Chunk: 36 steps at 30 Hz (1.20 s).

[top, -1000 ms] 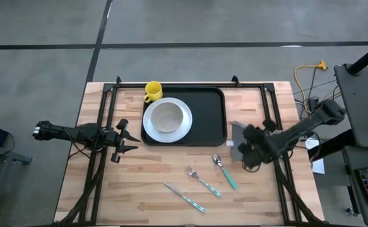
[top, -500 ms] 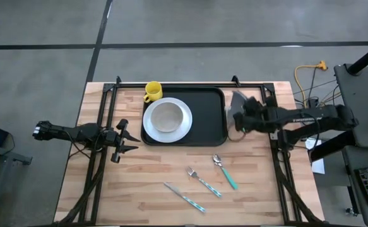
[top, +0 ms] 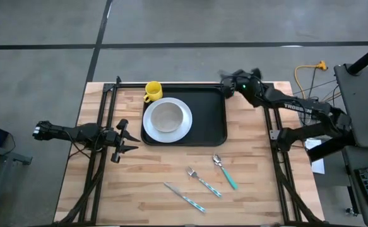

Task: Set up tray
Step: Put the gray napkin on the black serving tray beside the white plate

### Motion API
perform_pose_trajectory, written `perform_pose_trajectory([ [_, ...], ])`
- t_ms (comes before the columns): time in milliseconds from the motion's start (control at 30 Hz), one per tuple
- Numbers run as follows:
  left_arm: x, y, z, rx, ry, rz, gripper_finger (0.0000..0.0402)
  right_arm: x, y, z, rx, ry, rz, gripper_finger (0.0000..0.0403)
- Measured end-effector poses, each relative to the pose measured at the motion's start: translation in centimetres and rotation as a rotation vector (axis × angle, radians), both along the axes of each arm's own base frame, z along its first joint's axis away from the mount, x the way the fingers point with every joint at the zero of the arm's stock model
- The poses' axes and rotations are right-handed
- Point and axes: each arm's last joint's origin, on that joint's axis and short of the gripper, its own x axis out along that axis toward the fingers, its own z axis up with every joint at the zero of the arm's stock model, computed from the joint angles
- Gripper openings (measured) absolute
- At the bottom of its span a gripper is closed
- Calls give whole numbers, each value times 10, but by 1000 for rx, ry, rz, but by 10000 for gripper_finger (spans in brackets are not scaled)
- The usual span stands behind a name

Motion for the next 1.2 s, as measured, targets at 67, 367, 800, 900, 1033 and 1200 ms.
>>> perform_pose_trajectory([
  [67, 0, 0, 0, 0, 0, 0, 102, 11, -3, -7, 43, -21, 127, 8],
  [367, 0, 0, 0, 0, 0, 0, 102, 53, 8, -70, 234, 121, 290, 8],
  [800, 0, 0, 0, 0, 0, 0, 102, 69, 43, -86, 457, 134, 601, 8],
  [900, 0, 0, 0, 0, 0, 0, 102, 67, 49, -90, 517, 169, 630, 8],
  [1033, 0, 0, 0, 0, 0, 0, 102, 62, 52, -93, 561, 223, 623, 8],
  [1200, 0, 0, 0, 0, 1, 0, 102, 56, 55, -98, 648, 273, 640, 9],
])
